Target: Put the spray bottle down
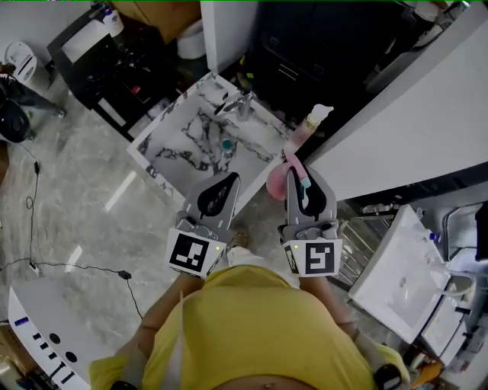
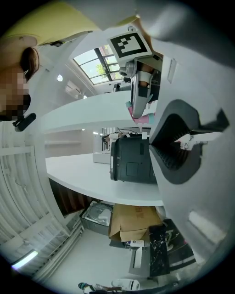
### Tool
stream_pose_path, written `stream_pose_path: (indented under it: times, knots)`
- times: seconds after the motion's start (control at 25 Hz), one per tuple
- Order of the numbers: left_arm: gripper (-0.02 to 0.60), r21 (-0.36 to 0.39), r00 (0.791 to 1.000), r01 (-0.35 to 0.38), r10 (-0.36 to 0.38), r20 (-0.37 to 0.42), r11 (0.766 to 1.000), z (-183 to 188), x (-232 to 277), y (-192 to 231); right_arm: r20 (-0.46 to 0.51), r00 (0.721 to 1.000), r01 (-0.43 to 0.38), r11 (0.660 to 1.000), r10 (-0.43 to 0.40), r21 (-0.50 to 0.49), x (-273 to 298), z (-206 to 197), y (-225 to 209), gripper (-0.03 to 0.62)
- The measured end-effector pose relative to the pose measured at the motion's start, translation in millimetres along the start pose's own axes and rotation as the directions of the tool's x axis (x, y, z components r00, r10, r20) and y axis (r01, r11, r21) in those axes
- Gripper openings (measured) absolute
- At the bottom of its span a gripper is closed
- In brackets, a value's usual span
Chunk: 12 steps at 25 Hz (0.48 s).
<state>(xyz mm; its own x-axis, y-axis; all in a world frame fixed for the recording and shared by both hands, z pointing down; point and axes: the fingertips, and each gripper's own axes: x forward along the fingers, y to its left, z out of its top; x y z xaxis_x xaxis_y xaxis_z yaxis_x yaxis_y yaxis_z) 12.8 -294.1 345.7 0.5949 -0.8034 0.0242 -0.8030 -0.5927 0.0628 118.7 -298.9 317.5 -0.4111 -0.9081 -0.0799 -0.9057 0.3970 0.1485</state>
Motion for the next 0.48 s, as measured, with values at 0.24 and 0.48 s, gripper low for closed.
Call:
stream_pose_path:
  times: [0.24,0.48]
  knots:
    - [0.0,-0.005,0.999,0.002,-0.003,-0.032,1.0,-14,27,17,-0.015,1.0,0.008,1.0,-0.008,0.0,28,-21,-17,0.064]
    - [0.0,0.001,0.999,0.014,-0.014,-0.042,1.0,-15,42,31,-0.027,1.0,0.003,1.0,-0.003,-0.014,49,-27,-16,0.064]
